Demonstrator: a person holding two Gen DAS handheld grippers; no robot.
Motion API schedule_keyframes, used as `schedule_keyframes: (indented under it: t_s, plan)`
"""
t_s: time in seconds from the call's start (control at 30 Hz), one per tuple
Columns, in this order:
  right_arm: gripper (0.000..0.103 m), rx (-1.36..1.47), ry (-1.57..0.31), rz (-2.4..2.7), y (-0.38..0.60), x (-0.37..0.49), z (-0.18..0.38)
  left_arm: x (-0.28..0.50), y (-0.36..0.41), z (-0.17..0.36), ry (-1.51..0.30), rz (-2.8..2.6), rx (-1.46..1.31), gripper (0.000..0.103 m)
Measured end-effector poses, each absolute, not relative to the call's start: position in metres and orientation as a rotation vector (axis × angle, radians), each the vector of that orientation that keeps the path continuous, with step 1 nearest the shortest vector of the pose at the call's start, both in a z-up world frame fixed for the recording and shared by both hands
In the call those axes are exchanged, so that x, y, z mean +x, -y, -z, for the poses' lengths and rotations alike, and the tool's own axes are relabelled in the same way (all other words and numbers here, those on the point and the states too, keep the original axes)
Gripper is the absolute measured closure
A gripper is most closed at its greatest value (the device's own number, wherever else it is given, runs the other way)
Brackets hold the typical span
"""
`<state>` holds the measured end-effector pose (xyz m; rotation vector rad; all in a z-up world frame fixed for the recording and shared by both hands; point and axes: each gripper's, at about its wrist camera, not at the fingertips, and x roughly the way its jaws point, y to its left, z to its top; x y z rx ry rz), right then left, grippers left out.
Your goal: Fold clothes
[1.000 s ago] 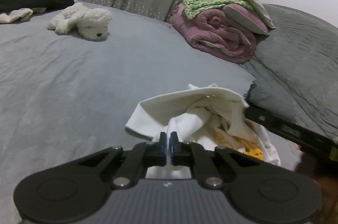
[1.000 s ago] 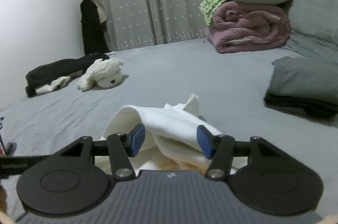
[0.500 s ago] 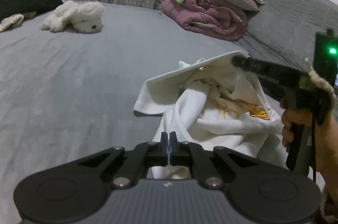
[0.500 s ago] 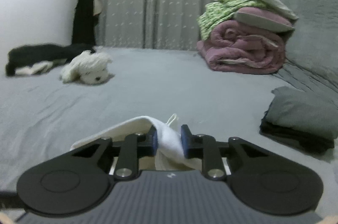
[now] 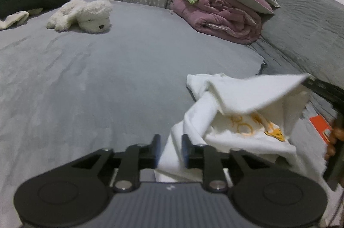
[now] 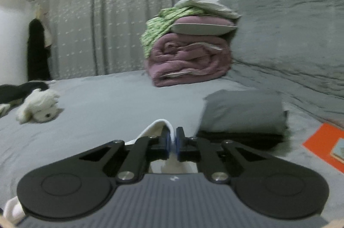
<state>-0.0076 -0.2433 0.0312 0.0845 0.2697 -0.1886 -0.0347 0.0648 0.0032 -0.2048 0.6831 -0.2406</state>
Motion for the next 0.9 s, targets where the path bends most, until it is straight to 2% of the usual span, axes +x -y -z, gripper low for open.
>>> schedule_keyframes:
  t_s: [0.2,0.37,0.67,0.73,0.77,0.8,0.83,0.87,0.9]
  plan:
    - [0.098,0.083,-0.284,0.253,0.278,-0.024,-0.024,-0.012,-0.059,-0.003,-0.704,0.2,-0.226,0.058]
    - [0.098,0.073,-0.318,0.31,0.303,-0.036,-0.011,0.007,-0.049,-0.004,-0.718,0.183,-0.227,0.048]
    - [0.098,0.072,-0.394,0.403,0.347,-0.053,0.008,0.031,-0.025,0.009,-0.763,0.175,-0.217,0.047]
    - [0.098,0.116,-0.434,0.4,0.357,-0.053,0.013,0.034,-0.02,0.013,-0.781,0.183,-0.228,0.05]
    - [0.098,0.14,-0.454,0.397,0.362,-0.053,0.014,0.036,-0.018,0.015,-0.79,0.188,-0.233,0.057]
    - [0.098,0.164,-0.474,0.394,0.367,-0.053,0.016,0.037,-0.016,0.017,-0.797,0.193,-0.238,0.07]
    - [0.096,0.18,-0.479,0.385,0.368,-0.054,0.016,0.036,-0.013,0.017,-0.793,0.2,-0.235,0.072]
    - [0.087,0.194,-0.479,0.375,0.369,-0.055,0.014,0.033,-0.011,0.015,-0.774,0.203,-0.222,0.081]
    - [0.086,0.208,-0.48,0.365,0.369,-0.056,0.013,0.03,-0.008,0.013,-0.755,0.207,-0.209,0.088]
